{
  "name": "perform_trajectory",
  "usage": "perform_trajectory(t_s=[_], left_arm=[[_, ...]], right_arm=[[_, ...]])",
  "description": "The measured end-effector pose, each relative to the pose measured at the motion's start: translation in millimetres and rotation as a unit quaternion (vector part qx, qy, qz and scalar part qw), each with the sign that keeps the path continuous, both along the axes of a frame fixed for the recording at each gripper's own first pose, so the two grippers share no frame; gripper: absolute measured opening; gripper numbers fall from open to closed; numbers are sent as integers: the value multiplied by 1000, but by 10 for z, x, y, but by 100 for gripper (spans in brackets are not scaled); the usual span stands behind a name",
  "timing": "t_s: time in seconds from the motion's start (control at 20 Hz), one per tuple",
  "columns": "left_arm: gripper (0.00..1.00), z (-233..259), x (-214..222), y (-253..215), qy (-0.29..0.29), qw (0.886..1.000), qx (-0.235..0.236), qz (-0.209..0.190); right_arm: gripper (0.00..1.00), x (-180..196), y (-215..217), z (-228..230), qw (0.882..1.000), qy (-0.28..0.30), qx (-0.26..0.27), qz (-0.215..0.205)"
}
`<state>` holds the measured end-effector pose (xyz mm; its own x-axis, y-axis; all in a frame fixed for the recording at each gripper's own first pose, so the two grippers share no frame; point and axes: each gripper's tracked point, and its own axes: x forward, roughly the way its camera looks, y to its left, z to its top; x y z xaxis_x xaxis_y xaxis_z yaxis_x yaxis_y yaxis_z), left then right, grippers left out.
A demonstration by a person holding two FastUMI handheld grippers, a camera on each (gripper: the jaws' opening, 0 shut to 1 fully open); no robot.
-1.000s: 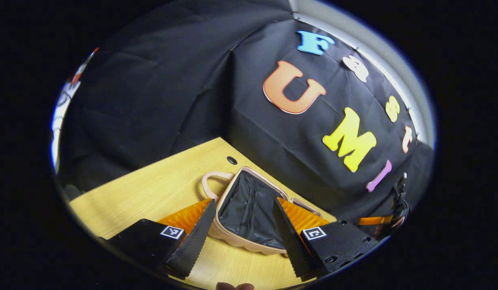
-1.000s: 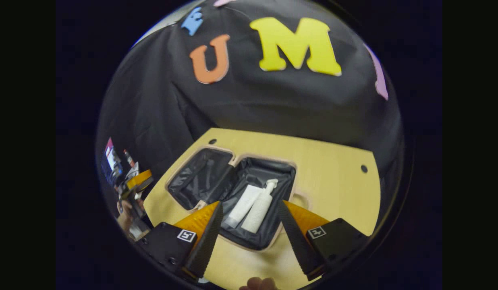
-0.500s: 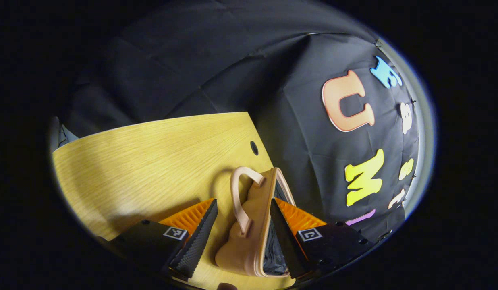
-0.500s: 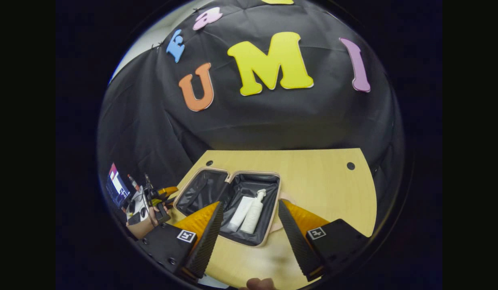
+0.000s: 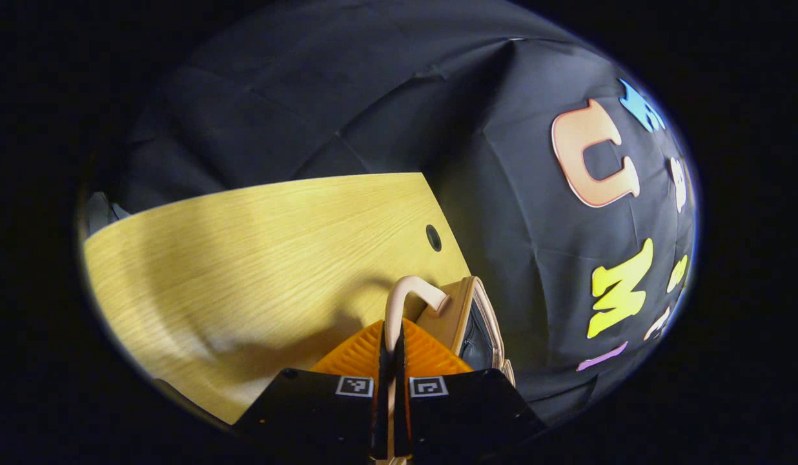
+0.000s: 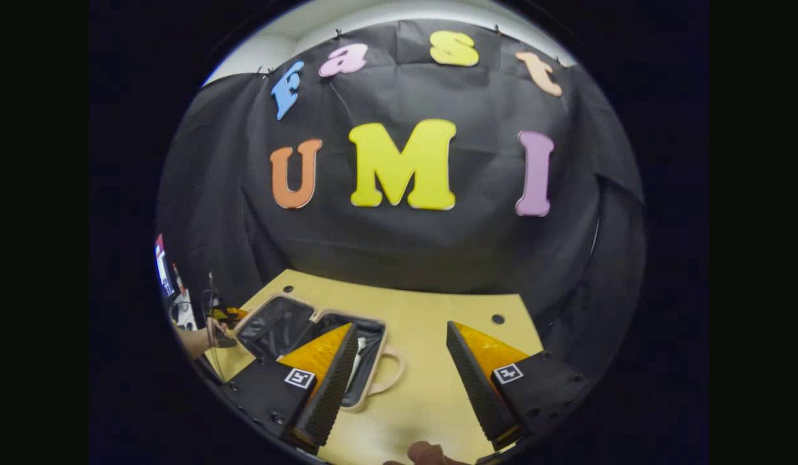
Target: First open the suitcase, pack the skin care products into it, and then close the suitcase.
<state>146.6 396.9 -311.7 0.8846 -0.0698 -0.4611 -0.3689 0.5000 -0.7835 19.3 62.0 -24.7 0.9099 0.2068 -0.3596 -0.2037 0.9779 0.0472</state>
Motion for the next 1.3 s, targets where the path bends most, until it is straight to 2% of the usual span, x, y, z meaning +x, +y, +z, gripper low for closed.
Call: perform_trajectory(t_s=[0.1,0.2,0.25,0.3,0.35,0.45,0.55,0.6,0.75,0.95,1.05,1.2,1.3], left_arm=[[5,304,9,1,-13,1000,20,6],[5,908,21,-136,-47,998,51,1],[5,1192,8,-259,-65,994,84,-12],[5,1471,0,-445,-83,988,125,-33],[5,1823,-5,-735,-104,976,179,-62],[5,2241,13,-1296,-132,959,233,-96],[5,2488,-50,-1928,-155,945,260,-124],[5,2543,-83,-2300,-164,936,277,-143],[5,2499,-130,-3119,-171,907,333,-192],[5,1985,-11,-4086,-156,864,417,-235],[5,1684,1,-4396,-150,856,428,-249],[5,1110,-24,-4858,-110,846,438,-283],[5,837,14,-4965,-83,822,482,-291]], right_arm=[[81,-105,-96,71,1000,-18,0,-8],[81,-198,-267,183,998,-49,-11,-23],[76,-258,-369,307,996,-76,-17,-37],[81,-300,-442,402,994,-97,-23,-46],[79,-402,-586,552,989,-130,-29,-60],[80,-527,-681,606,987,-142,-24,-65],[77,-601,-800,556,987,-139,-18,-75],[80,-659,-902,525,987,-137,-15,-82],[79,-773,-1115,472,986,-133,-21,-102],[80,-922,-1493,351,983,-116,-31,-140],[79,-1012,-1660,282,982,-103,-33,-156],[80,-1144,-2004,208,978,-83,-55,-183],[80,-1209,-2207,173,976,-74,-59,-198]])
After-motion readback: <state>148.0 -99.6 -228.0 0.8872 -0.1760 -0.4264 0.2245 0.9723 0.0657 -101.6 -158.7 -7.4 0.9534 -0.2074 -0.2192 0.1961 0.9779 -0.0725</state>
